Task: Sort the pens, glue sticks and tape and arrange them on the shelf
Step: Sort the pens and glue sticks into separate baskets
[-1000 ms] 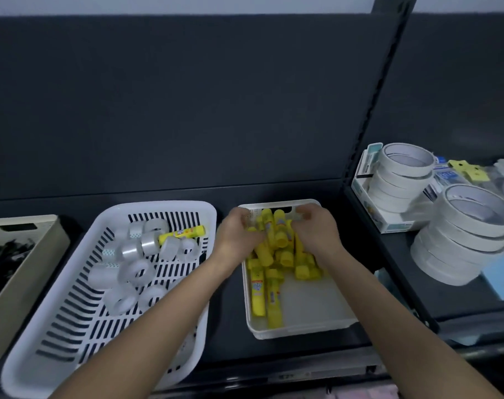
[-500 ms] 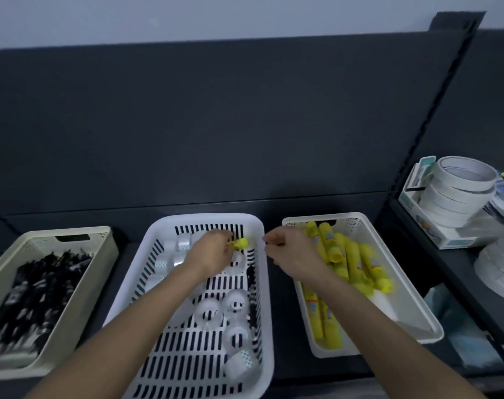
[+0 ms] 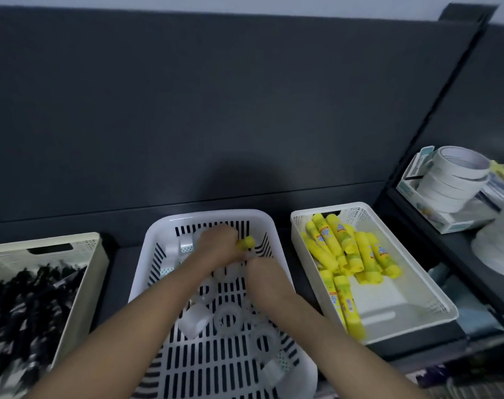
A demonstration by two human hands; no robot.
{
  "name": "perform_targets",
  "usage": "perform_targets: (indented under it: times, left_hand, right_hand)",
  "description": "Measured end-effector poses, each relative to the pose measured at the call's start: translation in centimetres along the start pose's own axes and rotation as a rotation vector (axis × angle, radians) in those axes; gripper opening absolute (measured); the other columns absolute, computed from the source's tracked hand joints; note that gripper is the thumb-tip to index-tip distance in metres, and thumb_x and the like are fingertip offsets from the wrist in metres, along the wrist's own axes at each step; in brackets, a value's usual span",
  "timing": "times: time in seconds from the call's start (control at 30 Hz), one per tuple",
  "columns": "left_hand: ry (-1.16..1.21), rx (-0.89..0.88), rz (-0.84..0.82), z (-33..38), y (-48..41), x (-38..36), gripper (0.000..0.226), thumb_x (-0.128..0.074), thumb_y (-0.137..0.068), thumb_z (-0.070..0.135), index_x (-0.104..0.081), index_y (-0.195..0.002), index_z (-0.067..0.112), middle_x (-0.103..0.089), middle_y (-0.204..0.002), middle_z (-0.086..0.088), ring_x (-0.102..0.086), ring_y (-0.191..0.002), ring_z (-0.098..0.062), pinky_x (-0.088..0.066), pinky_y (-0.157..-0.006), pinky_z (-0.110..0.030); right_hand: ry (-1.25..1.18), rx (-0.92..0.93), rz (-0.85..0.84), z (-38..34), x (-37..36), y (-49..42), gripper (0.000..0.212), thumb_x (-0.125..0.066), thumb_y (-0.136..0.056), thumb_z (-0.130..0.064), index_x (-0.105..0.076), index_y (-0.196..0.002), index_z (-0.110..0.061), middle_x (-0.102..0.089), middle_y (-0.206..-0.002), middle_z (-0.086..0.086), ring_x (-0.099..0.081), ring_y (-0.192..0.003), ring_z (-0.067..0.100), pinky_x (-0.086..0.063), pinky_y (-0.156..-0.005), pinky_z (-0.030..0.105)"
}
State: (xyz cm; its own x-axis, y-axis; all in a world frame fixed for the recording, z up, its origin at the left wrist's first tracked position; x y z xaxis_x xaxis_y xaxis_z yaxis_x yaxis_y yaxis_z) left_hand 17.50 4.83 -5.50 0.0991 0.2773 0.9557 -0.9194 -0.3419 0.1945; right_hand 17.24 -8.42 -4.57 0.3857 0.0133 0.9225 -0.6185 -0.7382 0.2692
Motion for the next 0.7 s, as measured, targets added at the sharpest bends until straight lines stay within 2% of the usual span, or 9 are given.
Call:
perform_targets:
  times: [0.07,0.13,0.17,0.27,0.33,0.43,0.5,0.57,0.7]
  left_hand:
    - [0.093,-0.028,0.019,-0.6,0.3,0.3,0.033,-0.068,-0.079,0.040,-0.051,-0.069,0.014,-0.051,-0.068,-0.004,-0.048,-0.065,-0.017,-0.032,-0.056,-0.029]
    - [0.187,-0.051,0.046,-1.1,0.8,0.5,0.024,-0.067,-0.082,0.031,-0.053,-0.080,0.011,-0.056,-0.074,-0.006,-0.052,-0.070,-0.020,-0.033,-0.057,-0.030]
    - [0.255,-0.052,0.075,-1.4,1.0,0.6,0.022,-0.065,-0.084,0.029,-0.052,-0.082,0.011,-0.055,-0.074,-0.005,-0.053,-0.071,-0.020,-0.033,-0.056,-0.030]
    - [0.502,0.023,0.231,-2.6,1.8,1.1,0.021,-0.062,-0.089,0.025,-0.046,-0.082,0.014,-0.049,-0.071,0.001,-0.046,-0.063,-0.012,-0.032,-0.052,-0.026]
    - [0.649,0.065,0.318,-3.2,2.5,1.8,0.022,-0.059,-0.092,0.023,-0.043,-0.079,0.015,-0.047,-0.071,0.002,-0.043,-0.062,-0.009,-0.031,-0.052,-0.025]
    - [0.920,0.077,0.351,-3.8,3.8,2.8,0.015,-0.054,-0.096,0.024,-0.047,-0.090,0.013,-0.056,-0.081,0.000,-0.056,-0.068,-0.009,-0.044,-0.057,-0.026]
    - [1.084,0.083,0.350,-4.0,4.5,3.2,0.016,-0.050,-0.098,0.028,-0.049,-0.096,0.013,-0.059,-0.085,-0.006,-0.063,-0.067,-0.014,-0.054,-0.061,-0.035]
    - [1.137,0.099,0.347,-3.8,5.1,3.5,0.022,-0.048,-0.098,0.035,-0.050,-0.093,0.015,-0.058,-0.083,-0.006,-0.059,-0.063,-0.014,-0.053,-0.056,-0.030]
    - [1.150,0.086,0.296,-2.4,5.7,4.0,0.032,-0.047,-0.098,0.042,-0.052,-0.094,0.010,-0.058,-0.082,-0.006,-0.055,-0.063,-0.016,-0.047,-0.055,-0.027]
  right_hand:
    - [0.057,0.006,0.018,-0.3,-0.3,0.1,0.036,-0.043,-0.093,0.003,-0.037,-0.063,-0.016,-0.053,-0.079,0.007,-0.046,-0.066,0.016,-0.023,-0.046,0.017]
    - [0.065,0.002,0.031,-0.7,-0.4,-0.1,0.015,-0.047,-0.090,0.004,-0.058,-0.088,-0.008,-0.060,-0.086,0.011,-0.055,-0.074,0.018,-0.033,-0.055,0.018]
    - [0.065,-0.017,0.019,-0.7,-0.5,-0.3,0.017,-0.049,-0.089,0.003,-0.060,-0.097,-0.007,-0.061,-0.087,0.011,-0.058,-0.079,0.019,-0.036,-0.057,0.020]
    - [0.125,-0.090,-0.025,-1.1,-1.0,-0.6,0.030,-0.050,-0.091,-0.001,-0.042,-0.067,-0.016,-0.037,-0.064,0.002,-0.046,-0.065,0.014,-0.032,-0.051,0.019]
    - [0.157,-0.101,-0.006,-1.5,-1.4,-0.6,0.034,-0.051,-0.090,-0.001,-0.037,-0.064,-0.017,-0.030,-0.061,0.001,-0.039,-0.063,0.012,-0.034,-0.054,0.023]
    - [0.080,-0.128,0.046,-1.3,-1.1,-0.6,0.039,-0.049,-0.087,0.004,-0.032,-0.058,-0.016,-0.032,-0.059,0.000,-0.033,-0.053,0.009,-0.027,-0.046,0.020]
    - [-0.006,-0.156,0.164,-1.4,-0.1,-0.5,0.039,-0.047,-0.085,0.007,-0.029,-0.058,-0.016,-0.031,-0.061,-0.001,-0.029,-0.052,0.008,-0.021,-0.043,0.019]
    - [-0.108,-0.164,0.324,-1.4,0.9,-0.5,0.034,-0.045,-0.082,0.006,-0.029,-0.059,-0.014,-0.032,-0.063,0.000,-0.031,-0.052,0.012,-0.016,-0.043,0.021]
    - [-0.356,-0.128,0.577,-0.2,3.6,-0.4,0.009,-0.049,-0.081,-0.003,-0.057,-0.079,-0.004,-0.056,-0.076,0.007,-0.045,-0.066,0.021,-0.020,-0.051,0.029]
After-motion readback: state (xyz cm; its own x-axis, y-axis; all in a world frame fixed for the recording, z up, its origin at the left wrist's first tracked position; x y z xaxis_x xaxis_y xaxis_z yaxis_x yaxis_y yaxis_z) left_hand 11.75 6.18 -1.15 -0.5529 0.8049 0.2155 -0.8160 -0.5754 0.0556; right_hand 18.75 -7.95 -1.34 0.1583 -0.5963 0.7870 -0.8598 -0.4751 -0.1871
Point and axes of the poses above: each hand's wrist, its own y-axis away from the middle knuckle, its own x-axis out of the back of the hand, z = x × y, the point moved 1 cm from there along -y, towards the middle knuckle
